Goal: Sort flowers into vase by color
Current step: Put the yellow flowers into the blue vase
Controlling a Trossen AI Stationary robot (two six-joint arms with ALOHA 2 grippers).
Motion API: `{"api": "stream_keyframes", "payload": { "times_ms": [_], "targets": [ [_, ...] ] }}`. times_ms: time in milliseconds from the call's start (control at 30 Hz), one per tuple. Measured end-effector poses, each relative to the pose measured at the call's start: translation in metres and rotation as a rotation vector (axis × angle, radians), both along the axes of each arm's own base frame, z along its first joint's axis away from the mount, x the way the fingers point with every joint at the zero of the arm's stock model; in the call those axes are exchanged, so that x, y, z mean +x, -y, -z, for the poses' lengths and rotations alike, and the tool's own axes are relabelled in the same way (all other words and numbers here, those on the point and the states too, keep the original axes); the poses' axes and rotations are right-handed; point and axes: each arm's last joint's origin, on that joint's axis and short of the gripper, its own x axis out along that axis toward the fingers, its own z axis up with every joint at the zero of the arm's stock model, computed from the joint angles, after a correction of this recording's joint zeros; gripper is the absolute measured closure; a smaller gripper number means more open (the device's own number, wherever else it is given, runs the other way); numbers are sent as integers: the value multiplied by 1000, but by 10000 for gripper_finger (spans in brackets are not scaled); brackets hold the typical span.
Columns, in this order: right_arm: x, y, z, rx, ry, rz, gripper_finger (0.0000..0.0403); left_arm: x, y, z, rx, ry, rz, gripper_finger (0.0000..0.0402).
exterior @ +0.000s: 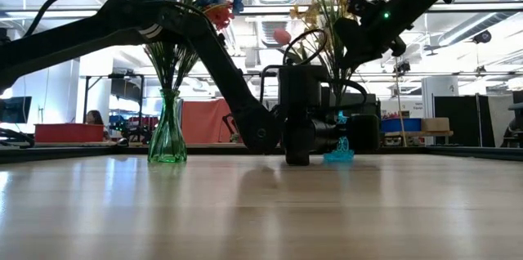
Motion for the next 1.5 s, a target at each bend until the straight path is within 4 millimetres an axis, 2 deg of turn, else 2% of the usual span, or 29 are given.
{"api": "stream_keyframes", "payload": {
  "times_ms": [467, 700, 833, 1067, 1200, 1300, 1500],
  "targets": [
    [-2, 5, 5, 58, 8, -1, 394, 0, 1, 0, -2, 2, -3, 114],
    [-8, 4, -5, 35, 41, 0, 389, 0, 1, 0, -2, 2, -3, 114],
    [-12, 2, -10, 32, 62, -6, 359, 0, 1, 0, -2, 2, -3, 114],
    [-8, -7, -4, 47, 23, -74, 260, 0, 1, 0, -2, 2, -4, 114],
    [-6, -14, -3, 5, -14, -130, 218, 0, 1, 0, -2, 2, -4, 114],
    [-2, -16, -7, -32, 7, -162, 204, 0, 1, 0, -2, 2, -4, 114],
    [1, -18, -12, -64, 63, -179, 202, 0, 1, 0, -1, -5, -4, 114]
  ]
}}
